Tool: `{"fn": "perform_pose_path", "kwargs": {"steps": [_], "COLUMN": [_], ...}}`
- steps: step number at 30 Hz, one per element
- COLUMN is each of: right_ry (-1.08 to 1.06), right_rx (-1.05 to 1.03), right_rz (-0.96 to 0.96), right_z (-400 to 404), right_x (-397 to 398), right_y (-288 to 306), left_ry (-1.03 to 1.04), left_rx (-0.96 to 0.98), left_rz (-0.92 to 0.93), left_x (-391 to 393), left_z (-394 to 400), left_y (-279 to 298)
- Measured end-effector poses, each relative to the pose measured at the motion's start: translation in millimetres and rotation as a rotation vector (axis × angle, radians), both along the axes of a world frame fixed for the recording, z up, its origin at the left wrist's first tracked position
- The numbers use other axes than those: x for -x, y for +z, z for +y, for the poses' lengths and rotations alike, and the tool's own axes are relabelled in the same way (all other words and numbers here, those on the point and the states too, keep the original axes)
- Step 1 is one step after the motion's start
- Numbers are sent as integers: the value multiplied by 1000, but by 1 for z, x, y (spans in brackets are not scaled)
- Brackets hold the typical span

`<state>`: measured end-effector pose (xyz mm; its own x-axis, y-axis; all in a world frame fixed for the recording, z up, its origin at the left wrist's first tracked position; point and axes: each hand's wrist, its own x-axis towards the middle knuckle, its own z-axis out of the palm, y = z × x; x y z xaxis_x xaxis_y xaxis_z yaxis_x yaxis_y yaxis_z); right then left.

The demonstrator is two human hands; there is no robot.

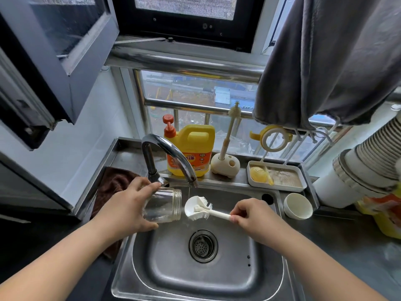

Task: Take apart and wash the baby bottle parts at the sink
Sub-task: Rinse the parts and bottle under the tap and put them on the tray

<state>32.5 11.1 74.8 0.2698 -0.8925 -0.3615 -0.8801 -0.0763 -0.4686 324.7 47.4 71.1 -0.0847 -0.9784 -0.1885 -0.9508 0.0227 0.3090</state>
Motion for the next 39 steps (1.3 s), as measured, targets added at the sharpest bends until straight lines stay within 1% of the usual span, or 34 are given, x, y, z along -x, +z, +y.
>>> {"fn": "perform_pose_path", "kwargs": {"steps": [3,5,13,17,19,21,22,24,27,29,30,34,36,39], "right_ry": [-4,-5,-12,-11,-17,-14,-12,-11,-30,-36,-26,36,37,81], "right_rx": [0,-6,-28,-30,-37,-46,-50,-55,-57,-65,-70,-53,-24,17], "right_rz": [2,6,20,22,18,22,23,24,8,-23,-40,-72,-85,-111], "right_z": [0,0,1,0,0,1,2,3,2,-2,-4,-21,-30,-36], "right_x": [0,0,6,8,8,8,8,9,13,14,13,-3,-17,-38], "right_y": [1,-1,-4,-6,-7,-9,-10,-13,-14,-12,-10,-7,-9,-15], "left_ry": [-26,-10,98,78,64,59,62,90,133,129,111,59,105,149], "left_rx": [-37,-91,-346,-373,-347,-320,-309,-285,-271,-265,-254,-176,-140,-99], "left_rz": [-162,-219,-201,-312,-399,-445,-434,-335,-75,110,171,315,399,440], "left_x": [5,10,16,23,30,36,37,35,24,19,19,28,31,32], "left_z": [-3,-6,-16,-16,-16,-16,-17,-17,-18,-18,-19,-25,-30,-34], "left_y": [8,13,24,31,32,28,24,15,-3,-13,-16,-29,-36,-42]}}
